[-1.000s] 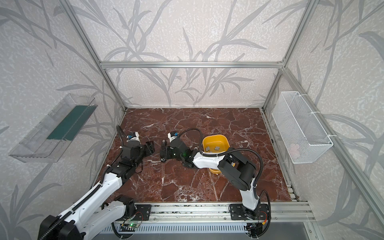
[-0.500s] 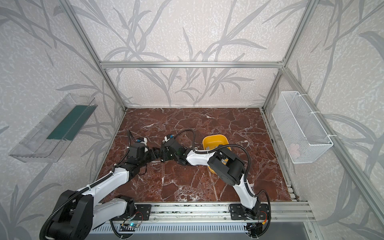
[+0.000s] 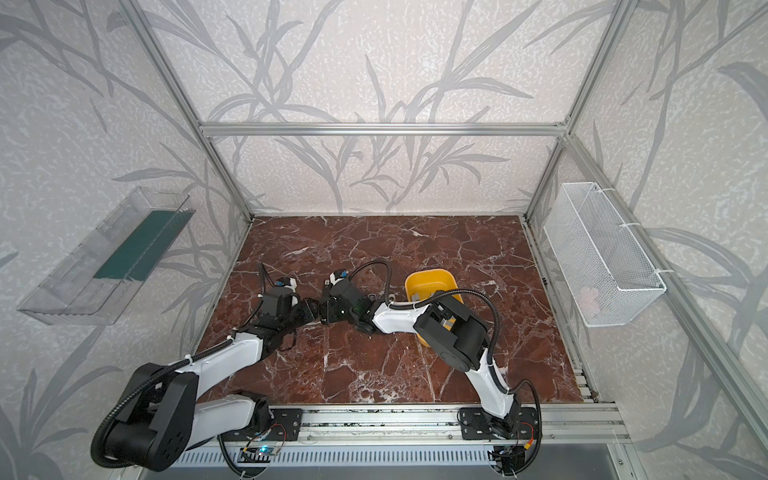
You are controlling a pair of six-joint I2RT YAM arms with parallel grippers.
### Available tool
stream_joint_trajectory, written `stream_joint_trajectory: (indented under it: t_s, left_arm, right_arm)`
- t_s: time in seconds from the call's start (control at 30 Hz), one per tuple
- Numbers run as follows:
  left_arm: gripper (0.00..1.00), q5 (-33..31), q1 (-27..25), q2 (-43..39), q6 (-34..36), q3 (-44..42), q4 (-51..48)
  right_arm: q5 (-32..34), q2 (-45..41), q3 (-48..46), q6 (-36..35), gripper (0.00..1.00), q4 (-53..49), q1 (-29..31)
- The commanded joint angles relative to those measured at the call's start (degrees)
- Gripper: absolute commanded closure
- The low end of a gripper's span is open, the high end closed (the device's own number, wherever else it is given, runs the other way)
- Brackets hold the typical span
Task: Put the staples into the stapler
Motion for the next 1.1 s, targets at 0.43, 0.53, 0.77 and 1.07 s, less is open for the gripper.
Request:
stream_joint_trajectory:
  t_s: [0.43,0.53,0.77,1.07]
  left_arm:
    - [0.58,-2.62,-0.03,-6.12,0.18,3.45,-5.5]
    - [0.56,-3.0,-0.03,-10.33,1.04,5.05,-8.31]
    - [0.27,7.0,-1.67,-15.55,3.0,6.24,-4.04]
    - [0.25,7.52,-12.63,-6.83,5.26,10.52,1.29]
  right_arm:
    - [1.51,-2.17,2.52,-5.3,0.66,-8.58,-0.45]
    - [2.48,-6.51,2.99,-8.69,0.63,-10.91,-0.57]
    - [7.96,-21.57,-13.47,-11.16,0.48,-7.91,0.35]
    - [14.57,-27.15,-26.42,-9.34,0.45,-9.67,5.81]
